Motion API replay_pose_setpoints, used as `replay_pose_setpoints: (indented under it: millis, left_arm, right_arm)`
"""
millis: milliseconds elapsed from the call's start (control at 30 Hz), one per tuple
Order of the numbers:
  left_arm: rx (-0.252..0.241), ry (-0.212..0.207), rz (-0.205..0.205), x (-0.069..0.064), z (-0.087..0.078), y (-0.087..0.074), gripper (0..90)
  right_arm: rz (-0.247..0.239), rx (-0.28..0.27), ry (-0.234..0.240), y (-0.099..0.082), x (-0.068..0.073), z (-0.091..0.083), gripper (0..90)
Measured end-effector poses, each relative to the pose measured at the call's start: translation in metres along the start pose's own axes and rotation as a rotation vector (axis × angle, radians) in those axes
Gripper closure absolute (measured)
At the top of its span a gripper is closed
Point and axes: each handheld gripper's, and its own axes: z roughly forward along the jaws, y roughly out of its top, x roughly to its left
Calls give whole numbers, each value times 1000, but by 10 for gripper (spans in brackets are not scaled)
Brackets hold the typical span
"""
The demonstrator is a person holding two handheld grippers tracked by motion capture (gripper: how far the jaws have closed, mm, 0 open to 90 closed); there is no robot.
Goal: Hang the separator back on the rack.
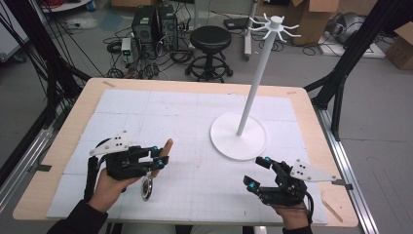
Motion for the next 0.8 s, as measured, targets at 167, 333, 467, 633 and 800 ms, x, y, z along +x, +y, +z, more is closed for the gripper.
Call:
replay_pose_setpoints:
  millis: [167, 333, 467, 633, 800]
  left_arm:
    - [-12, -48, 1, -7, 2, 1, 674]
    - [-19, -112, 2, -15, 7, 2, 674]
    - [-24, -152, 19, -22, 11, 3, 674]
    - [-39, -187, 32, -26, 14, 2, 674]
    - [-49, -209, 52, -31, 16, 2, 674]
  right_arm:
    - [-21, -27, 120, 10, 12, 14, 193]
    - [-19, -11, 187, 20, 17, 33, 193]
    - [-15, 4, 243, 27, 22, 53, 193]
    - [-6, 15, 312, 35, 28, 76, 193]
    - [-2, 6, 368, 41, 34, 90, 234]
